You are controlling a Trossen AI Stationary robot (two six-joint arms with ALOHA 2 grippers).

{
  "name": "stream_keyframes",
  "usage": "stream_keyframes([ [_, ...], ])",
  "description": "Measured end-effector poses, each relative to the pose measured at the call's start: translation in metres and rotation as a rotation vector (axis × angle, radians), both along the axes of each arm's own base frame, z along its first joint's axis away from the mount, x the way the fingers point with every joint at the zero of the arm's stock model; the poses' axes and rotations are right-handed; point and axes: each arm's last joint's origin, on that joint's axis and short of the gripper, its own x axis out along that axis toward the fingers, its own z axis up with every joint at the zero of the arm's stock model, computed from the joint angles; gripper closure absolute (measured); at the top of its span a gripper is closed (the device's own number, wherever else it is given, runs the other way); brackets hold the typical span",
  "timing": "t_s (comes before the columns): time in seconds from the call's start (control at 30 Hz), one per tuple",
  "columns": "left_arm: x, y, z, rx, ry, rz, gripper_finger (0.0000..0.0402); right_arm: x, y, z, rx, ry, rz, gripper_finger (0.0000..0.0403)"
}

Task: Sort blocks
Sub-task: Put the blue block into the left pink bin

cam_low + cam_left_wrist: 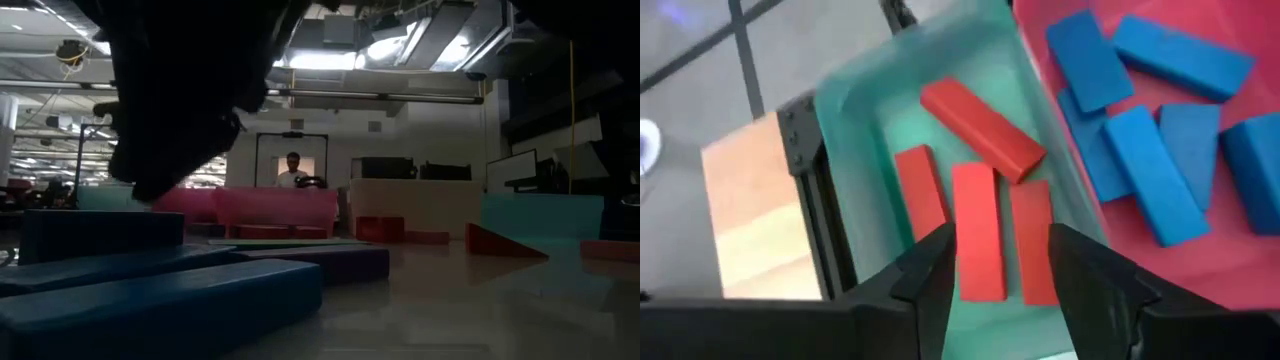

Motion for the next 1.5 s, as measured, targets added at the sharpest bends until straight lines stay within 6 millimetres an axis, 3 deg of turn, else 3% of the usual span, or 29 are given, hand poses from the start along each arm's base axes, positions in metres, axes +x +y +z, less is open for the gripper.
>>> stream_keyframes([
  [0.3,-0.008,-0.015,0.049,0.013,-0.102,-0.081,0.0251,0.004,0.001,-0.022,0.012,0.027,0.01,0.0127],
  [0.43,-0.016,-0.028,0.071,0.022,-0.203,-0.126,0.0251,0.006,-0.002,-0.028,0.019,0.04,0.008,0.0173],
  [0.63,-0.033,-0.056,0.096,0.004,-0.384,-0.216,0.0251,0.01,-0.012,-0.031,0.012,0.029,-0.022,0.0274],
  [0.77,-0.048,-0.079,0.103,-0.067,-0.511,-0.31,0.0251,0.018,-0.029,-0.024,0.037,-0.017,-0.099,0.0275],
  [0.97,-0.074,-0.109,0.104,-0.176,-0.592,-0.358,0.0251,0.037,-0.076,0.005,0.038,-0.177,-0.269,0.0275],
  [1.17,-0.099,-0.129,0.106,-0.195,-0.727,-0.35,0.0251,0.049,-0.144,0.028,0.027,-0.355,-0.461,0.0253],
  [1.33,-0.113,-0.137,0.107,-0.175,-0.804,-0.342,0.0251,0.051,-0.204,0.024,0.0,-0.391,-0.603,0.0264],
  [1.5,-0.118,-0.139,0.107,-0.161,-0.825,-0.349,0.0251,0.046,-0.251,0.024,-0.01,-0.417,-0.693,0.0269],
])
